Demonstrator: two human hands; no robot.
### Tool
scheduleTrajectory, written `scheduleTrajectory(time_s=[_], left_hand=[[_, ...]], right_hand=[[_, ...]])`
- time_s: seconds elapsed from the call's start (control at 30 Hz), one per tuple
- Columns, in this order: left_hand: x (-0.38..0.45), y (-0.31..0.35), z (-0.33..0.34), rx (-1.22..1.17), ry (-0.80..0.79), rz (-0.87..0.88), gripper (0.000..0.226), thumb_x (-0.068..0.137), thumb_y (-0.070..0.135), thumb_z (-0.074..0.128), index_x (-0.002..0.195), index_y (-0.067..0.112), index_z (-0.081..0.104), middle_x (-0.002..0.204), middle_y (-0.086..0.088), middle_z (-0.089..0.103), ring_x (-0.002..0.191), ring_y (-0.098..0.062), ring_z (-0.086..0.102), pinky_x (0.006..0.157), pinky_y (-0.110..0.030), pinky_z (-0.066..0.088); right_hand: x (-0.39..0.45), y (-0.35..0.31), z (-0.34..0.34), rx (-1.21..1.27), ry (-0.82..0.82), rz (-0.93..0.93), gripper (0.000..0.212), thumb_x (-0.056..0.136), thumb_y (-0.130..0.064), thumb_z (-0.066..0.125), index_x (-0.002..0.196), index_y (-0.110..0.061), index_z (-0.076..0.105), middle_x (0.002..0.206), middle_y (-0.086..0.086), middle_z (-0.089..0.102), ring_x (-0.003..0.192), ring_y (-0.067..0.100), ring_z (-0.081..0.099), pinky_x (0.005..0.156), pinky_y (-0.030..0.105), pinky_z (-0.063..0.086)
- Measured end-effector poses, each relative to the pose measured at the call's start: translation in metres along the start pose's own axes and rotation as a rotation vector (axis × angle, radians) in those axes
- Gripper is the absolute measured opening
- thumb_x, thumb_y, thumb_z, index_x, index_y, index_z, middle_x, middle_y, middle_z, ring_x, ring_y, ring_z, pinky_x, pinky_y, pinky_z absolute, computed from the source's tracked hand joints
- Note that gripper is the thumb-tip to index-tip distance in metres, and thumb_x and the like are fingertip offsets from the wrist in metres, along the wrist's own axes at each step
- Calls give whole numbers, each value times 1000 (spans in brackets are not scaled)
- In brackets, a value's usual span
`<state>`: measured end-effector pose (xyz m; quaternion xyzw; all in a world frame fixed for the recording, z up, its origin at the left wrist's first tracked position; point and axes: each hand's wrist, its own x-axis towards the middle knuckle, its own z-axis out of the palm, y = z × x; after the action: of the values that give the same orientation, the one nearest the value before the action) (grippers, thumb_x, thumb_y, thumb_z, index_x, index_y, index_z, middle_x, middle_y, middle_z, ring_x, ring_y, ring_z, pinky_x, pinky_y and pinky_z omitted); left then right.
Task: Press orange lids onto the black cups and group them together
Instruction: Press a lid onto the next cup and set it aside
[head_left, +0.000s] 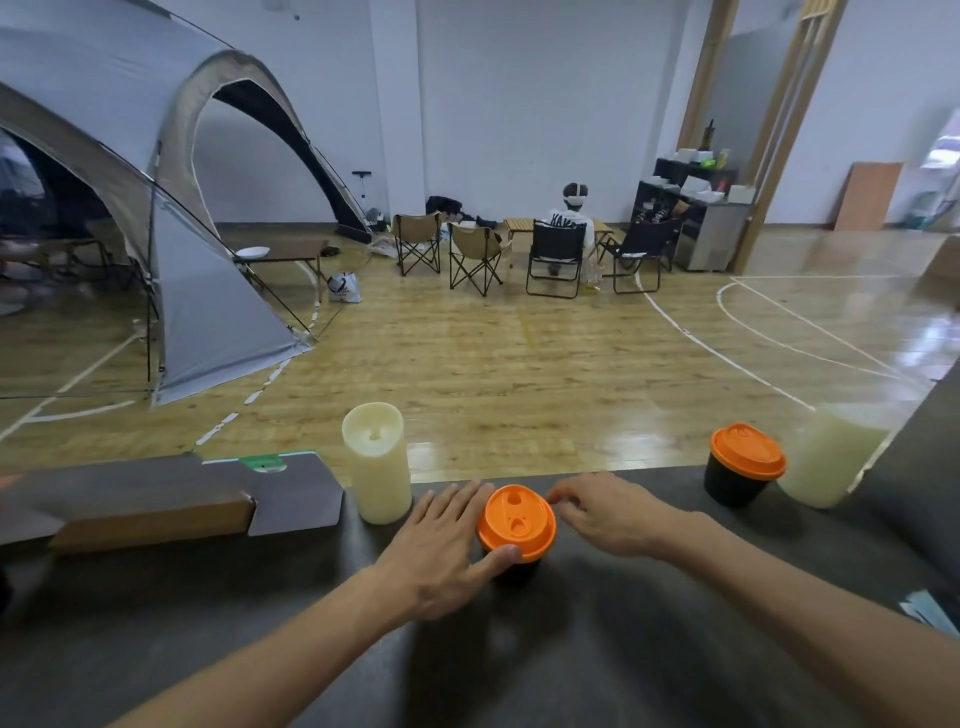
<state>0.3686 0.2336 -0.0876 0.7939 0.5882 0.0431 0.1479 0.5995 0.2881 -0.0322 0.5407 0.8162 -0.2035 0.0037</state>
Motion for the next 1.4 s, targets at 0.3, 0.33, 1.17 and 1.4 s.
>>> scheduleTrajectory(time_s=[0.3,0.33,1.17,1.4], left_hand=[[0,0,-4,27,-27,-26,96,83,90,11,158,34,-9,169,8,1,155,-14,-4,126,-43,-1],[-1,1,-4,29,-31,-27,96,83,90,11,158,34,-9,169,7,1,155,-15,-4,126,-43,-1],[-5,4,-2,-19,-20,-15,96,84,89,11,158,31,-8,168,3,12,155,-19,4,126,-48,4],[-2,6,-5,4,-82,-6,94,87,85,12,158,28,-15,169,2,3,155,-19,-4,126,-44,-2]], right_hand=[[60,-20,-19,137,-129,-33,34,96,-46,60,71,-24,70,75,-6,72,72,8,68,66,24,48],[63,-21,-20,129,-148,-29,35,95,-48,61,72,-23,71,75,-5,72,72,8,68,66,25,49],[-5,-1,18,658,-250,-80,67,91,-8,65,140,-46,40,132,-18,55,123,4,50,102,24,41],[-4,-6,18,622,-272,-39,93,77,-34,82,151,-41,26,143,-10,46,133,11,43,115,40,34]])
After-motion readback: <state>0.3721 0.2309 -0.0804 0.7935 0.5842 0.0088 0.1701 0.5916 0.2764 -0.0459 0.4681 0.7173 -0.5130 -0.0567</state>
